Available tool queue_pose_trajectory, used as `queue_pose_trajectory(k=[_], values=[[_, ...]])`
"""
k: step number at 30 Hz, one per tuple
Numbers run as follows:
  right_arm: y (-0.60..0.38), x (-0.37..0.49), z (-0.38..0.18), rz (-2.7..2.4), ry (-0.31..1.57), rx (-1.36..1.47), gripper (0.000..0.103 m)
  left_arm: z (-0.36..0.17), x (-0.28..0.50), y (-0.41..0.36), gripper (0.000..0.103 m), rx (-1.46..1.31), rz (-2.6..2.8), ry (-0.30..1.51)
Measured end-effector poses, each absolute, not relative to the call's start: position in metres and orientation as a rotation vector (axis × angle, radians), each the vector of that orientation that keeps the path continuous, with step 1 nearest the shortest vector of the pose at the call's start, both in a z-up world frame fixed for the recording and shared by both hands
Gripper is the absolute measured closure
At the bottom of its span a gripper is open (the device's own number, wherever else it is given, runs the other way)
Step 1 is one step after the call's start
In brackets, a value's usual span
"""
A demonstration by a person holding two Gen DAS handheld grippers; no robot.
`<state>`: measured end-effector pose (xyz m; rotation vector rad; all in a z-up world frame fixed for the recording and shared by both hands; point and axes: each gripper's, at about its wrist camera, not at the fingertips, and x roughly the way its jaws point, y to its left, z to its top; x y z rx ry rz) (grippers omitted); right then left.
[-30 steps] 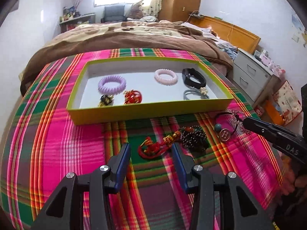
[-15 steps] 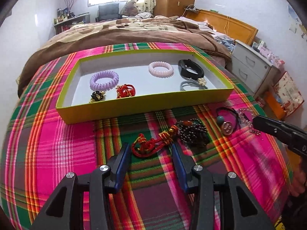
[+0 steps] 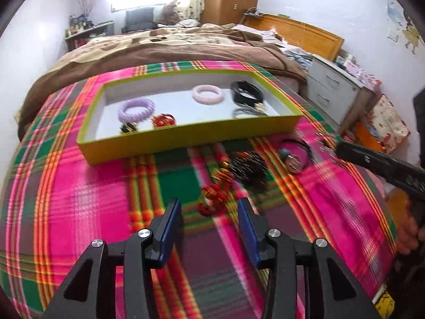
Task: Organize jewelry
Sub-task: 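Grasp the red-gold tassel charm with the left tool while the right holds the hairpin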
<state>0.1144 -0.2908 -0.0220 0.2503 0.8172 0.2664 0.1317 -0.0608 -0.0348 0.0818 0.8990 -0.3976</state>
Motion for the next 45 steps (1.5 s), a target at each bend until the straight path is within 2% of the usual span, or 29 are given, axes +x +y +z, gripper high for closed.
queue_pose_trajectory(k=[15,22,27,30,45], values=[[-0.281,0.120,-0.020,0.275,0.811,0.236,0.090,-0.044,0.156,-0.082,0.059,0.174,-0.370,0.905],[-0.276,0.121,-0.021,0.272,0.814,0.224,0.090,-0.043,0.155,-0.075,0.079,0.166,-0.343,0.903],[-0.271,0.121,-0.020,0.271,0.817,0.219,0.090,-0.042,0.156,-0.068,0.086,0.141,-0.340,0.910],[-0.268,0.121,-0.019,0.276,0.816,0.217,0.090,-0.042,0.155,-0.065,0.089,0.125,-0.342,0.916],[-0.259,0.121,-0.010,0.283,0.798,0.203,0.090,-0.018,0.142,-0.051,0.089,0.070,-0.331,0.864]])
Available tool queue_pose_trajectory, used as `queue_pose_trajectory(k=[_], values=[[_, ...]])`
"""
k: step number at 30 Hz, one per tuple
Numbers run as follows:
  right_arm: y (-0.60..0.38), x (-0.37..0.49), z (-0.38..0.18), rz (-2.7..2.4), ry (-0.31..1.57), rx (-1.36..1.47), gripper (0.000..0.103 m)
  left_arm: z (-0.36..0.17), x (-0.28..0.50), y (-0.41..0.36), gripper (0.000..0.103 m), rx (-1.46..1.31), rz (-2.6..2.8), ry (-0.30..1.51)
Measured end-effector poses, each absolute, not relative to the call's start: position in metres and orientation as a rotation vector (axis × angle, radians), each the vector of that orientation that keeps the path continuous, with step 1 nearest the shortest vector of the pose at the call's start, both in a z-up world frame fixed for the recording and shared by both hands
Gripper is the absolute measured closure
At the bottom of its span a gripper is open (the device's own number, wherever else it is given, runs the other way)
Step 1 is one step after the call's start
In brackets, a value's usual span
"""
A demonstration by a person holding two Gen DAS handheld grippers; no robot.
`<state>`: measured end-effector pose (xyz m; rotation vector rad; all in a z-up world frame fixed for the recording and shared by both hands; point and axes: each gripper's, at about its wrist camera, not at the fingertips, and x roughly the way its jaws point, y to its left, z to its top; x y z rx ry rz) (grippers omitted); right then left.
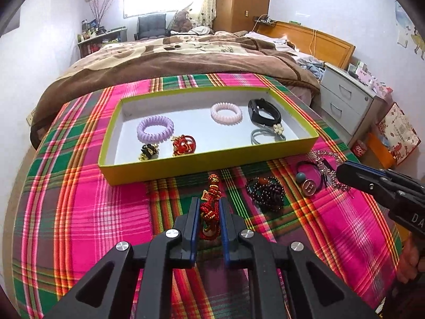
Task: Organize jewelry
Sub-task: 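Grasp the red-gold tassel charm with the left tool while the right holds the hairpin, then carry the red charm and pink hairpin into the yellow box with both tools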
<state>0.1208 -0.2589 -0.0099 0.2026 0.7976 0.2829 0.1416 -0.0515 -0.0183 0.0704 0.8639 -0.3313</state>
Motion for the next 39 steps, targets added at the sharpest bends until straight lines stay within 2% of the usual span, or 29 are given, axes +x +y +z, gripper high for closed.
queue_pose_trajectory(k=[11,21,39], values=[[-0.246,0.133,0.006,0.303,0.771,0.188,0.090,0.007,0.147,-0.036,0.089,0.020,-0.327,0.820],[-0.226,0.172,0.013,0.317,0.766,0.158,0.090,0.022,0.183,-0.015,0.089,-0.015,-0.276,0.798],[-0.192,0.267,-0.014,0.315,0.853,0.151,0.090,-0.005,0.257,0.006,0.089,-0.053,-0.206,0.851]])
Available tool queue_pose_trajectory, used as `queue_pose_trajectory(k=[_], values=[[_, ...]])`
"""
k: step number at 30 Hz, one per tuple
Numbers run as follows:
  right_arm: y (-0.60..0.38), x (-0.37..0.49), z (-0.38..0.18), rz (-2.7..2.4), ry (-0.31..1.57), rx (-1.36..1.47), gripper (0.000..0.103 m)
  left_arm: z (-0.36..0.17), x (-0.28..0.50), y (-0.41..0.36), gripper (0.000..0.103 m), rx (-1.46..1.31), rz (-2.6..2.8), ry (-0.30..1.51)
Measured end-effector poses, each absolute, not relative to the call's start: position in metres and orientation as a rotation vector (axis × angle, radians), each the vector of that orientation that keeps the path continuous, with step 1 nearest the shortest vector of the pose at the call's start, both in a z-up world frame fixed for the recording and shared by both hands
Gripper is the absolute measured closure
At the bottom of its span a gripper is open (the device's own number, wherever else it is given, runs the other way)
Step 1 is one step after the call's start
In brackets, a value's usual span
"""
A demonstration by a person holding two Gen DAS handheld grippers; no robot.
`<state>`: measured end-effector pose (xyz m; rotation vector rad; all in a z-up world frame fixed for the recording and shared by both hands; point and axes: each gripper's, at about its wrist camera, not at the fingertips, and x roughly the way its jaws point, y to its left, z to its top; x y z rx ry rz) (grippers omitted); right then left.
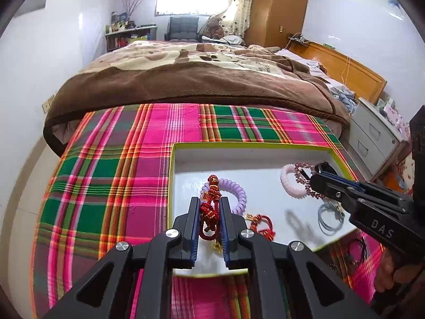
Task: Organize jewelry
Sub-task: 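Carry the red charm and pink hairpin into the yellow box with both tools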
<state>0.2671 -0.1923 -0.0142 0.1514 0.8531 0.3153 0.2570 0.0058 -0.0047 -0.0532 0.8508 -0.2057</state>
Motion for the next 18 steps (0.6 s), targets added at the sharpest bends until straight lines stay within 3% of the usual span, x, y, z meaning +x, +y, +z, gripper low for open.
queue_pose_trajectory(k=[18], values=[[-0.178,0.304,-0.041,0.296,0.914,0.083,0.090,-0.025,0.284,0.002,0.089,-0.029,-0.190,0.883]])
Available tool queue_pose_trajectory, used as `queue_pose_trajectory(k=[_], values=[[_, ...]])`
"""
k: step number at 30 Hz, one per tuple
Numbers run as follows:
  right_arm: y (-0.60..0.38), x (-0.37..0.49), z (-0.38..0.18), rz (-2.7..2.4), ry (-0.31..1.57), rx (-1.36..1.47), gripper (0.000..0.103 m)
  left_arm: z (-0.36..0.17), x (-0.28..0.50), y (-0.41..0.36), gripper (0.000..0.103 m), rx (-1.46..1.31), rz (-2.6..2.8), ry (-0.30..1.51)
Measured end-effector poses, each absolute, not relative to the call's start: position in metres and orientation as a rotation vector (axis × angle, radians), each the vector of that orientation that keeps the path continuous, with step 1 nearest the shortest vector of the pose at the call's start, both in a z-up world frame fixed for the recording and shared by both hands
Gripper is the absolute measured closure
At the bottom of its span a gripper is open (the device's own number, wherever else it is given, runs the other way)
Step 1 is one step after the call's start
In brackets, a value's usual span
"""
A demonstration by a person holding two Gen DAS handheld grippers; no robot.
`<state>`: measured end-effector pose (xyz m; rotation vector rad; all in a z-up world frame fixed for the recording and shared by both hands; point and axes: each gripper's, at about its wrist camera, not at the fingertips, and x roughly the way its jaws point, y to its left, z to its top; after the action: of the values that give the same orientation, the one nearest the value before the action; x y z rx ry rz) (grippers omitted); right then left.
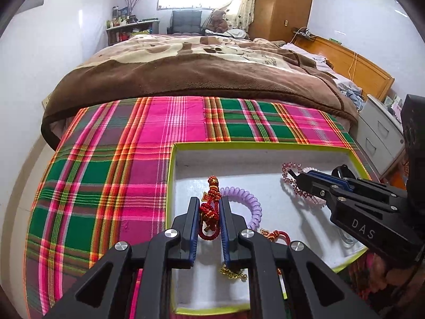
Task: Organize jewelry
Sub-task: 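Carry the red charm and pink hairpin into the yellow box with both tools, then open the left tool to drop the red charm while the right drops the hairpin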
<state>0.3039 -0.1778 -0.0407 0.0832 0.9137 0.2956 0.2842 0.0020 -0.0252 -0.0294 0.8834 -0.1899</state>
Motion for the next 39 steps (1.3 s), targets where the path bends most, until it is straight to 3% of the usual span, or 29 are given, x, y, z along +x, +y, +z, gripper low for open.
queue_pose_trajectory(k=[18,22,25,29,39], values=[[-0.176,0.303,-0.042,0.289,0.911,0.068,0.090,-0.029,0.286,-0.001,0.087,-0.017,-0.186,0.892],[-0.175,0.301,-0.040,0.293,0.899,0.069,0.089,-0.030,0.286,-0.001,0.076,-0.015,-0.180,0.893],[-0.176,0.299,-0.038,0.295,0.889,0.072,0.087,-0.029,0.284,0.000,0.075,-0.023,-0.185,0.887],[-0.176,0.297,-0.036,0.296,0.882,0.074,0.086,-0.027,0.282,-0.001,0.066,-0.023,-0.186,0.882],[-0.180,0.281,-0.023,0.297,0.847,0.079,0.083,-0.013,0.260,-0.003,0.066,-0.027,-0.174,0.862]])
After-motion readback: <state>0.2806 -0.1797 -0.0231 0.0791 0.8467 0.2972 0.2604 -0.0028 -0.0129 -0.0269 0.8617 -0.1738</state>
